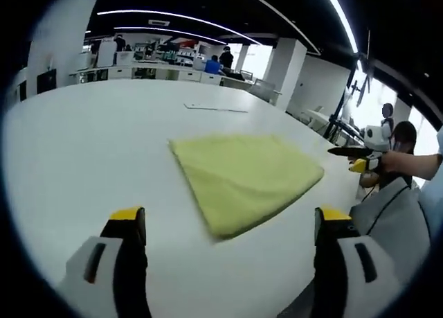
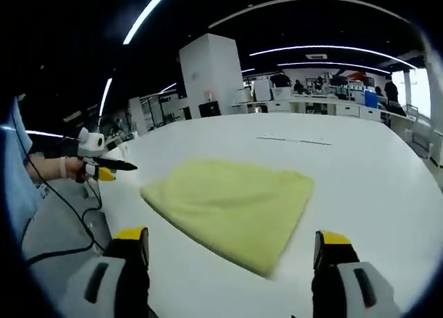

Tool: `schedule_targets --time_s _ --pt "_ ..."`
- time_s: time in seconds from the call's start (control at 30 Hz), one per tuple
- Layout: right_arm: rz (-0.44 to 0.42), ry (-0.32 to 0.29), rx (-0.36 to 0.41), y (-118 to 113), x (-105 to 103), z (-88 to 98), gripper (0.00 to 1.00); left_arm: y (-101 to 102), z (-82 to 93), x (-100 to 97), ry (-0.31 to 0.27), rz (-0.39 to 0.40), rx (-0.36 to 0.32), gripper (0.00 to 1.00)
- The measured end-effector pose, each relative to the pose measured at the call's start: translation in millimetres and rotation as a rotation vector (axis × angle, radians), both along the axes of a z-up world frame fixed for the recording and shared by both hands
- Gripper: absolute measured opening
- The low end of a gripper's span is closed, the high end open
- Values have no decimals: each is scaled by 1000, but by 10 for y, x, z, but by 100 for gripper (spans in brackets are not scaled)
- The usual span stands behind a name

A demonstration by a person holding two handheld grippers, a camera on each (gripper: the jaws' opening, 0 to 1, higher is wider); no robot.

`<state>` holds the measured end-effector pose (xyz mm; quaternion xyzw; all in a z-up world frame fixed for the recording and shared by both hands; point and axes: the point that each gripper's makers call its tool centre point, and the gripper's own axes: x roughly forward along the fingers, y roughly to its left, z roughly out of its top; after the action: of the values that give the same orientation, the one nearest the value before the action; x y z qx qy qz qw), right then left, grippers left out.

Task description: Fold the garment on the visible template until the final outline fits inside the template.

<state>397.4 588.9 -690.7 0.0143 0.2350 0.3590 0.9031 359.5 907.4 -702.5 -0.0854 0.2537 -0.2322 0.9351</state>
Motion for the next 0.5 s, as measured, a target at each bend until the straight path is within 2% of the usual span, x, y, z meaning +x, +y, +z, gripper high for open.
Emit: schedule_targets --time_s 0.03,0.07,0.1,0.13,0.23,0.3,0.43,0.5 --pt "-17 -9 23 -13 11 53 100 -24 -9 -33 9 -17 8 99" --pt "-36 -11 42 -44 16 86 100 5 -30 -46 20 -27 52 99" --pt "-41 -5 50 -73 -11 99 100 44 -14 -33 -4 -32 110 99" --pt "-49 0 57 -120 -29 101 100 37 -6 -42 -12 -42 126 99" --pt "-54 9 45 -188 -84 50 100 11 -2 -103 -6 -23 94 99" --pt "-57 22 43 -217 -122 35 100 77 -13 -114 -5 -7 144 98" --pt "-60 26 65 -272 -159 68 100 51 -18 -175 9 -1 116 97" --pt "-57 36 71 -304 -187 78 100 71 -44 -213 28 13 138 97"
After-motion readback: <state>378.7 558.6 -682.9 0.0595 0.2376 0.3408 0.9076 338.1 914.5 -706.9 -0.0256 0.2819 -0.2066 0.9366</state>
